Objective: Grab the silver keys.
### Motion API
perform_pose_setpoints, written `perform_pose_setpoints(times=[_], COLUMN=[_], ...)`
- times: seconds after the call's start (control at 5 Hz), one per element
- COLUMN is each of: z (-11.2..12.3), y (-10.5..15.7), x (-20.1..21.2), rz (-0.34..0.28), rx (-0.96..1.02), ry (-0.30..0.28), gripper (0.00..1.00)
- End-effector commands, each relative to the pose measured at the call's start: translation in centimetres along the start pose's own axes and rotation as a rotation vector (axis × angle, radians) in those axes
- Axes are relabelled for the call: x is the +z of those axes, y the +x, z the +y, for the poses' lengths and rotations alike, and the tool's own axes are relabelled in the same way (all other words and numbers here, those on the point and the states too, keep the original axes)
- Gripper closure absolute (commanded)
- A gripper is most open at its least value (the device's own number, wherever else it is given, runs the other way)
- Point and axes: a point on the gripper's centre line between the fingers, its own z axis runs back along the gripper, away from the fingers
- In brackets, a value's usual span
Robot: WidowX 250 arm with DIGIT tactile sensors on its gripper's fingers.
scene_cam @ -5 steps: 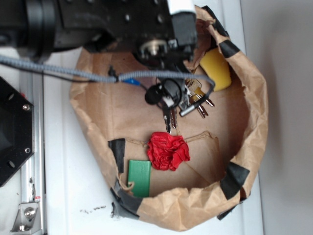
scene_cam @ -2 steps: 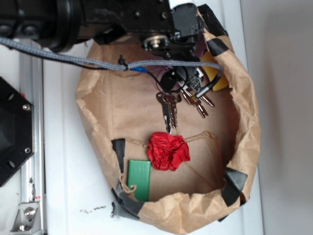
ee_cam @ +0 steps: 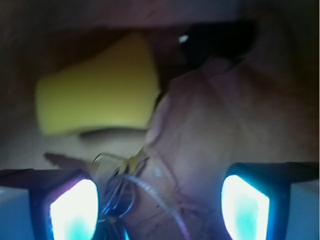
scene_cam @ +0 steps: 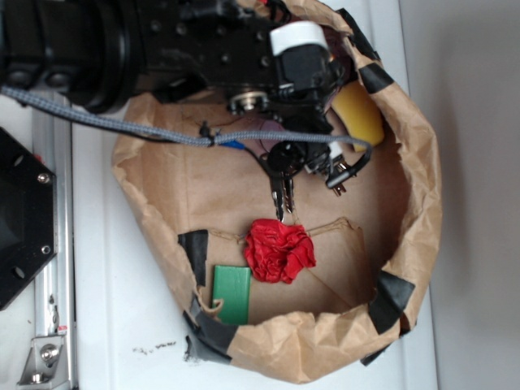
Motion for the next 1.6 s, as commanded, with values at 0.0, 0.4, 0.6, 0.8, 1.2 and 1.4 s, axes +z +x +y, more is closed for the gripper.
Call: perform_pose_setpoints(times=[0.0,0.4,0.6,0.8,1.2,1.4], z=[0.4,0.5,0.6,0.7,0.8,1.7], y=[-1.3,-1.5,-1.6,-1.4,-1.3,-1.4], x=[3.2,3.8,3.8,3.5,3.7,4.8], rz=[0.014,0.014,0.016,0.008,-0.013,-0.019], rx=[-0.226,-0.198,-0.195,-0.163,-0.176,-0.194], ry=[-0.259,-0.269,-0.259,-0.237,-0.213,-0.187], gripper=[0.00,1.00,1.00,1.00,0.00,0.00])
